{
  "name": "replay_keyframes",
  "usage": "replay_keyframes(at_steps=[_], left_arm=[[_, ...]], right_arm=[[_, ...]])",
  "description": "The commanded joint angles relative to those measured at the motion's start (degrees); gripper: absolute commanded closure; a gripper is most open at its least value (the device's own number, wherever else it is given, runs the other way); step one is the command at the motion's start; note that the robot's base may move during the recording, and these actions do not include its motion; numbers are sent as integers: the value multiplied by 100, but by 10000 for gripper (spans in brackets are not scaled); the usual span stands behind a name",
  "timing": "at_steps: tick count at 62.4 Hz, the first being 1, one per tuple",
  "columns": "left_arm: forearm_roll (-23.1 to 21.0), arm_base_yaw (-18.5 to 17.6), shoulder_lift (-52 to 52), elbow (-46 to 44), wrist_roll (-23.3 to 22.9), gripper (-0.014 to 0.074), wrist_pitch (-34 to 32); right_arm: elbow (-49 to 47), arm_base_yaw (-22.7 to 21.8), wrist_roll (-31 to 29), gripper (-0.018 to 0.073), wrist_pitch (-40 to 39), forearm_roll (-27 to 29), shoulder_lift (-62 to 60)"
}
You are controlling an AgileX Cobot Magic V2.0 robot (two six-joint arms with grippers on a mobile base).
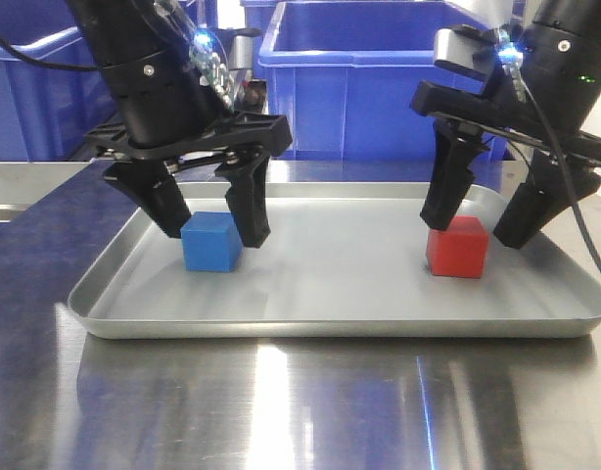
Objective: Sort and place red and blue blocks on shelf
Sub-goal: 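Close left gripper on blue cube and right gripper on red cube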
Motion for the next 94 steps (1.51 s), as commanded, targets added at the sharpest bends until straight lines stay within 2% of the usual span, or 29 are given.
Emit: replay_keyframes(at_steps=[1, 74, 83, 91, 94], left_arm=[[-44, -54, -286, -195, -69, 47, -147], [3, -54, -276, -195, -69, 52, -226], [3, -54, -276, -195, -69, 108, -234], [3, -54, -276, -195, -69, 197, -234], [3, -54, -276, -195, -69, 225, -234]], right_arm=[[-170, 52, -34, 37, -94, 128, -253], [-170, 130, -34, 44, -201, -46, -137], [-170, 130, -34, 157, -201, -46, -137], [-170, 130, -34, 339, -201, -46, -137], [-170, 130, -34, 380, -201, -46, -137]])
